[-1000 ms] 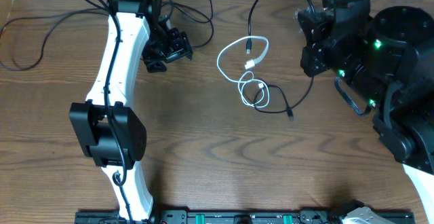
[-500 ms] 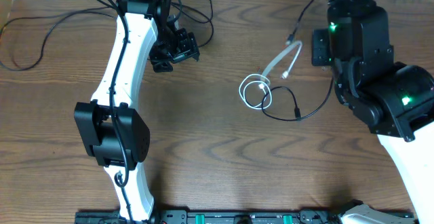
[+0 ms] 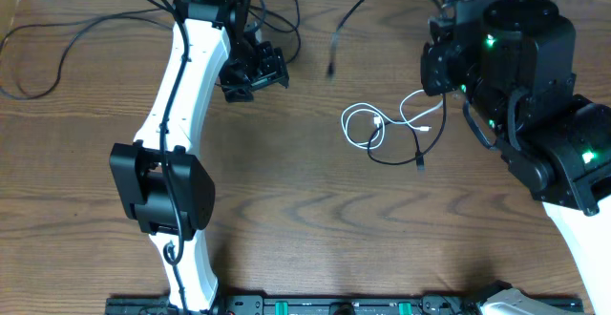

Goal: Untangle cables

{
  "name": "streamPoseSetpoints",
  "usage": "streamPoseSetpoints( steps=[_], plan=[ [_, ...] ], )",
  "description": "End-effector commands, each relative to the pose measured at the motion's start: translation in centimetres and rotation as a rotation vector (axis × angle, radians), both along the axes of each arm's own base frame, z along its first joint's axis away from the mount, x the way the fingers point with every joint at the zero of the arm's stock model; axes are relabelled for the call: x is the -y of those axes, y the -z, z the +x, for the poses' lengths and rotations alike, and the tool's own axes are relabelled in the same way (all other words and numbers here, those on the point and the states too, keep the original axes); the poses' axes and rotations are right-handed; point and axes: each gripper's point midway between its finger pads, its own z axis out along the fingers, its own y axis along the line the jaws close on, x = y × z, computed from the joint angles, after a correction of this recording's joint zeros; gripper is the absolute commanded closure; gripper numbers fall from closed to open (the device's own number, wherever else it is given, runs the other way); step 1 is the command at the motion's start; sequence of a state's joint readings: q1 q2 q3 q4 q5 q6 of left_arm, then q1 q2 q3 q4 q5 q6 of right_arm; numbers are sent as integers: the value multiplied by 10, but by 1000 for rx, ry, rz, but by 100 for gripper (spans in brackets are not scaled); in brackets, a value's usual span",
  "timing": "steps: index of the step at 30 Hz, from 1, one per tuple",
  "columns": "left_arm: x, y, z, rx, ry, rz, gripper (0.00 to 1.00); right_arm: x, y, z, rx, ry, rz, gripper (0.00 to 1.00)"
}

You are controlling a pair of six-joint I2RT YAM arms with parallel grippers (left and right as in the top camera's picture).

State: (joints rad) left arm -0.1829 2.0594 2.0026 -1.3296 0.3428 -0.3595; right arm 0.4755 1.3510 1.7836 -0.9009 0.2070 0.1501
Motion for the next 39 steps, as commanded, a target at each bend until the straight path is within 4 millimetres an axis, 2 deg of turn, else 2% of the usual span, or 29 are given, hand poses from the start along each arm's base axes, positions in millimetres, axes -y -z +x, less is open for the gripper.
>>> streamPoseSetpoints(
  steps=[1, 2, 3, 5, 9, 11, 14, 17, 20, 22, 23, 29, 35, 39],
  plan=[
    [19, -13, -4, 38, 121, -111, 24, 7, -17, -1, 17, 111, 194, 99],
    [25, -21, -5, 61, 163, -154, 24, 10, -20, 2, 21, 136, 238, 99],
    [34, -38, -9, 118, 239, -222, 24, 17, -26, 7, 30, 193, 333, 98],
    [38, -54, -12, 174, 290, -245, 24, 29, -30, 13, 39, 247, 399, 99],
    [46, -85, -26, 290, 414, -242, 24, 65, -31, 28, 48, 396, 534, 99],
    [57, -97, -35, 345, 504, -240, 24, 80, -31, 39, 47, 438, 603, 99],
    [81, -108, -53, 404, 652, -242, 23, 92, -37, 55, 62, 412, 673, 98],
    [105, -106, -69, 405, 746, -244, 24, 105, -46, 65, 91, 383, 724, 98],
    [129, -95, -85, 379, 826, -233, 23, 123, -48, 68, 89, 408, 797, 98],
    [139, -86, -89, 374, 867, -183, 23, 130, -49, 68, 81, 404, 830, 98],
    [143, -82, -90, 376, 885, -162, 23, 131, -50, 68, 74, 385, 840, 98],
    [203, -70, -89, 505, 1043, -173, 24, 118, -55, 64, 17, 277, 915, 99],
    [236, -54, -74, 603, 1102, -116, 24, 104, -57, 59, -18, 195, 932, 98],
    [255, -40, -73, 615, 1124, -127, 27, 105, -57, 60, -26, 214, 966, 98]
  ],
)
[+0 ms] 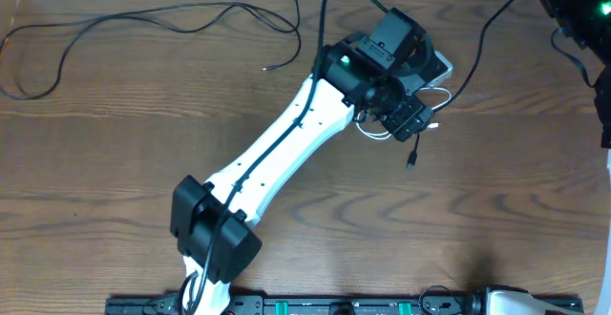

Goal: Untangle cables

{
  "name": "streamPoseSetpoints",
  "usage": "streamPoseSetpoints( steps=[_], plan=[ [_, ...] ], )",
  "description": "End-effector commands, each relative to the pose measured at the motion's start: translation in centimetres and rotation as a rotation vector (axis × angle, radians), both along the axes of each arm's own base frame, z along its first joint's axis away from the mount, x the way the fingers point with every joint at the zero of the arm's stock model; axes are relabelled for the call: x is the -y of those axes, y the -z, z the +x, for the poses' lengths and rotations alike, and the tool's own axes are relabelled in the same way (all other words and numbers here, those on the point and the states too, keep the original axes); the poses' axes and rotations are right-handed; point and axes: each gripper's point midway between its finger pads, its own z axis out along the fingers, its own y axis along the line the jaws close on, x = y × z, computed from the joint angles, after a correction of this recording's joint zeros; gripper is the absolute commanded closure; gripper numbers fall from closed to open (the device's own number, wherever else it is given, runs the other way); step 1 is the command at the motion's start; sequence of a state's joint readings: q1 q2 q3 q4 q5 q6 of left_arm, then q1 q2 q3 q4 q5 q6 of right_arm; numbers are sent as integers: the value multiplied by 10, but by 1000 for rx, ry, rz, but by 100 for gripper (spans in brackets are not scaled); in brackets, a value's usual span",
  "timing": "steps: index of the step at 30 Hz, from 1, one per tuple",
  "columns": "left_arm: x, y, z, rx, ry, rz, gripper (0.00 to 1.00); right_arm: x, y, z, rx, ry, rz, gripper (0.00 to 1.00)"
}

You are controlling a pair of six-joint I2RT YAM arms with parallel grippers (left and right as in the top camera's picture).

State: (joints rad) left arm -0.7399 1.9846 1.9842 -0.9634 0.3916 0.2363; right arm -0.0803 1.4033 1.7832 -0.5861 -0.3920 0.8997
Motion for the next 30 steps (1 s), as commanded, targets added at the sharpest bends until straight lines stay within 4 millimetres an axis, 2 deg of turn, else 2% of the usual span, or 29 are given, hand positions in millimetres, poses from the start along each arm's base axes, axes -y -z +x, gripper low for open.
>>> streamPoseSetpoints(
  steps=[1, 3, 5, 8, 12, 16, 22, 24, 25, 27, 30],
  plan=[
    [10, 16, 5, 23, 18, 21, 28, -3, -4, -3, -7, -15, 58, 98],
    [14, 18, 4, 28, 25, 16, 29, -3, -6, -3, -3, -14, 66, 99],
    [20, 16, 2, 30, 37, 1, 37, -3, -6, -2, 1, -14, 66, 98],
    [29, 14, -6, 14, 68, -29, 37, -3, -6, -2, -4, -12, 80, 99],
    [33, 17, -4, 21, 70, -30, 39, -4, -6, -3, -9, -15, 90, 99],
    [34, 21, -3, 17, 70, -28, 56, -7, -6, -4, -10, -36, 94, 98],
    [34, 22, -3, 14, 68, -27, 67, -8, -5, -4, -16, -40, 95, 98],
    [34, 22, -3, 14, 67, -27, 78, -8, -4, -5, -19, -39, 95, 98],
    [34, 22, -3, 14, 67, -27, 91, -8, -3, -5, -24, -38, 96, 98],
    [34, 22, -3, 9, 62, -27, 92, -6, -1, -5, -27, -32, 83, 98],
    [32, 18, -3, -35, -11, -43, 92, 9, 10, -2, -53, 52, 14, 99]
  ],
)
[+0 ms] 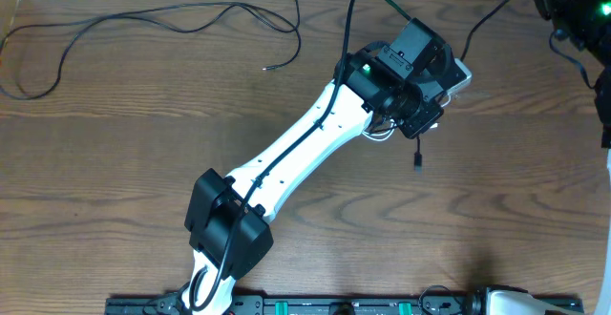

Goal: Untangle cables

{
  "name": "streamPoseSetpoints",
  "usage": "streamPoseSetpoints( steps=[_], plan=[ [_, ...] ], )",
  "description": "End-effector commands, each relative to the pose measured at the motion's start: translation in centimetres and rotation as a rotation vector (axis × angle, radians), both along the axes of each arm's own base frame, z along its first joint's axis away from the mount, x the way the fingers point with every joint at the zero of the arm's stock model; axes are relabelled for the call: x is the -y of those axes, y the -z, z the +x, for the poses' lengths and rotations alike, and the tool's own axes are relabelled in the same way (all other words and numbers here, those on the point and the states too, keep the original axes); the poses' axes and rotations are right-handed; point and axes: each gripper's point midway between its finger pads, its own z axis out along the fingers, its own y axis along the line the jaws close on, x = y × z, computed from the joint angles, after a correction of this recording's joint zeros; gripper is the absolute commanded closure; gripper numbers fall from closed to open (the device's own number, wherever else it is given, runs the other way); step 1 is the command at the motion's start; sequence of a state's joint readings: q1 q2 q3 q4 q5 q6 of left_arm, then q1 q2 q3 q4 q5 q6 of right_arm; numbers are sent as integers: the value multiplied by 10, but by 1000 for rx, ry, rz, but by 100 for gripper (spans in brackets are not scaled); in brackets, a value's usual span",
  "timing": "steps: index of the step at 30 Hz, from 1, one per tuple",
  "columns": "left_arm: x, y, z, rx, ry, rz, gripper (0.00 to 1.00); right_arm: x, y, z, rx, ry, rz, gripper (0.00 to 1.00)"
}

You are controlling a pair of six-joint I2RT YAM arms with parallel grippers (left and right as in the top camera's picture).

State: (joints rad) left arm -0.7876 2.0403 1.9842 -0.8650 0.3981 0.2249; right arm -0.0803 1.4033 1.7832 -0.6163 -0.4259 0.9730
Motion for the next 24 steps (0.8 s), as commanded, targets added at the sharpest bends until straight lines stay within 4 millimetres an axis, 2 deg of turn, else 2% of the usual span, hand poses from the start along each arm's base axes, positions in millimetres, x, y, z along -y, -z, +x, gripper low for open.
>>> streamPoseSetpoints(
  steps=[1, 6, 9, 11, 16, 19, 24],
  plan=[
    [-1, -2, -1, -67, -75, -18, 92, 22, 10, 1, -24, 104, -88, 98],
    [-6, -39, -7, -42, -103, -76, 93, 59, 43, -6, -157, 265, -207, 98],
    [-14, -79, -14, 14, -100, -139, 93, 77, 58, -14, -228, 338, -271, 94],
    [-22, -112, -22, 66, -96, -195, 92, 86, 68, -20, -278, 383, -306, 90],
    [-44, -181, -45, 175, -88, -314, 93, 97, 80, -29, -336, 403, -405, 91],
    [-56, -207, -57, 218, -86, -361, 93, 98, 86, -33, -363, 403, -418, 85],
    [-71, -244, -67, 294, -88, -441, 92, 97, 94, -39, -403, 394, -422, 83]
  ],
)
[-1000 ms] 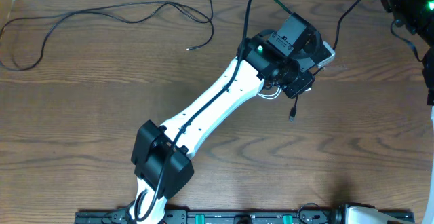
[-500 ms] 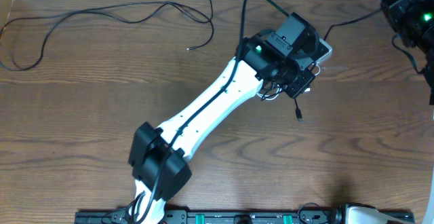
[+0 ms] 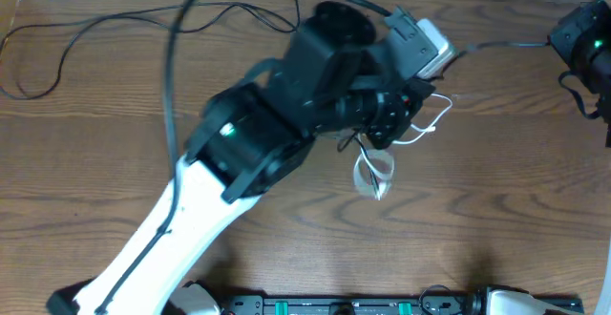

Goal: Untangle cables

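In the overhead view my left arm is raised high toward the camera, and its gripper (image 3: 389, 116) looks shut on the white cable (image 3: 373, 174). The cable's loops dangle blurred below the gripper, and another strand curls out to the right. A short black cable (image 3: 501, 44) runs nearly straight from beside the left wrist to my right gripper (image 3: 561, 40) at the far right edge. That gripper appears shut on the cable's end. Its fingers are mostly hidden by the arm.
A long black cable (image 3: 95, 24) winds across the back left of the wooden table (image 3: 496, 220), ending near the back middle. The raised left arm hides much of the table's middle. A black rail runs along the front edge.
My left arm has risen high above the table and the white cable now hangs from its gripper. The black cable to the right gripper now lies straighter and lower.
At first my left gripper was at the back left by the long black cable, with the right arm over the white and black tangle. The left gripper then moved onto the tangle while the right arm drew back to the far corner with the black cable. Now the white cable is lifted.
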{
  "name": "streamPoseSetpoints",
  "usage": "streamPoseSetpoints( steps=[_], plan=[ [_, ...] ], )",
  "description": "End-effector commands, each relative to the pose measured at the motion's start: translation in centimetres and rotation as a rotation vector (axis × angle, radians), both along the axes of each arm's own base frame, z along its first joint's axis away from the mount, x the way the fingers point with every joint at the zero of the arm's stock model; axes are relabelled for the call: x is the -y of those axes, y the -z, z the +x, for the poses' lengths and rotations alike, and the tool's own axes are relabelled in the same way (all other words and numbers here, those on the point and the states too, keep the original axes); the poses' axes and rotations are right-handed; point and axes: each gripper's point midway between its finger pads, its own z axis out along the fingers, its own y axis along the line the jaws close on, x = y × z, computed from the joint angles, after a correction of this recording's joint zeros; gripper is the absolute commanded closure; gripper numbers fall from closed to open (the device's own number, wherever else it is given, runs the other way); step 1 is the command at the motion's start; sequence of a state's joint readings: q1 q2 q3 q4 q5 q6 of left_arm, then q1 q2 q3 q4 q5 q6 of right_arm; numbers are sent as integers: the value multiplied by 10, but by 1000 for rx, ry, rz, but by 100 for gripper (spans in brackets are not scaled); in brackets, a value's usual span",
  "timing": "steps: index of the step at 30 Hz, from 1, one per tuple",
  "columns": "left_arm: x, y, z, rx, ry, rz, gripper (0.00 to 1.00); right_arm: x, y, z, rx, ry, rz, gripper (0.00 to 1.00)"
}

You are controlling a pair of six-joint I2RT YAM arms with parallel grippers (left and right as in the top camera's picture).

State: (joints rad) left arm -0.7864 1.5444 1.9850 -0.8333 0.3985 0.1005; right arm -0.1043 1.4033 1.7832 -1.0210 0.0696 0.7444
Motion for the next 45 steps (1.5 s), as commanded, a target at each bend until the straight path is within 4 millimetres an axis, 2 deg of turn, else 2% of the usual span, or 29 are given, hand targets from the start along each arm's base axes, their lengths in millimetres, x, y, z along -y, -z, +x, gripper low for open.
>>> streamPoseSetpoints(
  steps=[1, 3, 9, 11, 14, 18, 20, 23, 25, 28, 34, 37, 39, 41, 45],
  plan=[
    [-6, -19, -1, 28, -8, -50, 92, 7, 2, -5, -25, 14, -38, 80],
    [-12, -30, -3, 51, -15, -73, 93, 7, 5, -7, -38, 13, -36, 72],
    [-17, -48, -3, 106, -30, -118, 92, 0, 10, -10, -60, -21, -16, 64],
    [-20, -48, 6, 121, -75, -108, 93, -9, 10, -8, -60, -86, -12, 60],
    [-30, -46, 31, 167, -212, -73, 92, -22, 10, -7, -58, -174, -6, 56],
    [-30, -55, 43, 205, -252, -100, 93, -34, 12, -9, -65, -258, 5, 55],
    [-30, -64, 46, 229, -257, -127, 93, -47, 13, -12, -67, -354, 4, 55],
    [-34, -79, 52, 252, -284, -184, 93, -87, 9, -20, -21, -673, -26, 53],
    [-45, -88, 66, 223, -377, -246, 93, -108, 7, -31, 6, -833, -29, 50],
    [-67, -92, 87, 167, -524, -311, 93, -131, 9, -48, 19, -994, -20, 49],
    [-85, -95, 101, 146, -588, -349, 92, -158, 18, -68, -7, -1153, -58, 43],
    [-85, -98, 102, 123, -597, -385, 92, -176, 28, -77, -21, -1245, -78, 36],
    [-85, -98, 102, 123, -597, -384, 93, -188, 42, -82, -51, -1298, -94, 33],
    [-86, -97, 102, 120, -598, -380, 92, -194, 60, -82, -96, -1313, -120, 33],
    [-86, -97, 102, 120, -598, -380, 92, -215, 97, -80, -125, -1375, -111, 22]
  ],
)
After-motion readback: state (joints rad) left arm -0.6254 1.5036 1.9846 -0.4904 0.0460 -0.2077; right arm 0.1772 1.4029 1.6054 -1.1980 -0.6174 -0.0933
